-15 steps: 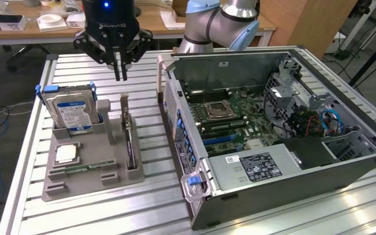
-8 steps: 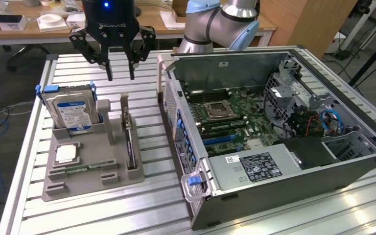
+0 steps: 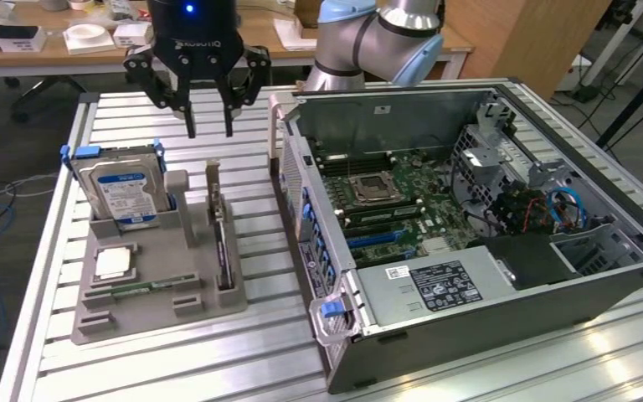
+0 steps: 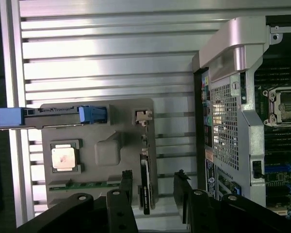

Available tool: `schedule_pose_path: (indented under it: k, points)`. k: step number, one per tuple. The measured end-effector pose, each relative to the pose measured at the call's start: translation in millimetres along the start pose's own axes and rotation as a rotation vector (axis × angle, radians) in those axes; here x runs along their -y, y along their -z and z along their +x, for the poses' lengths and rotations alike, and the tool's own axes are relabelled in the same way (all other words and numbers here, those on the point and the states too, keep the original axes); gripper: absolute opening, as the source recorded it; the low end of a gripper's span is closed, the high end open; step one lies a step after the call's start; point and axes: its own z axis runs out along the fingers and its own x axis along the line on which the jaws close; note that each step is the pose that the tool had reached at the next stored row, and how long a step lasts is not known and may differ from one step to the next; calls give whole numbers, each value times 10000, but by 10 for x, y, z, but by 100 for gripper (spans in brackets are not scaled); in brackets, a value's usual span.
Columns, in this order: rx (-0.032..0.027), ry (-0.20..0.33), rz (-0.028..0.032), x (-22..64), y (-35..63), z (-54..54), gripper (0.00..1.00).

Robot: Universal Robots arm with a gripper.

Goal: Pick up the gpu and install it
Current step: 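Pick up the gpu and move the gpu toward the slot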

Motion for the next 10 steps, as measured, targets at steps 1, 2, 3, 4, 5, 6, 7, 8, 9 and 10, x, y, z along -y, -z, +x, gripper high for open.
schedule_pose_path:
  k: [1, 2, 3, 4, 5, 6, 7, 8, 9, 10]
  points:
    - [0, 0, -1, 0, -4, -2, 47]
    - [0, -1, -1, 0, -5, -2, 47]
    - [-1, -2, -1, 0, -5, -2, 47]
    - [-2, -1, 0, 0, -4, -3, 47]
    - [-2, 0, 1, 0, -4, -3, 47]
    - [-1, 0, 1, 0, -4, -4, 47]
    - [-2, 0, 0, 0, -5, -4, 47]
    - [-1, 0, 1, 0, -5, -4, 47]
    - [-2, 0, 1, 0, -5, -4, 47]
    - [-1, 0, 1, 0, -5, -4, 47]
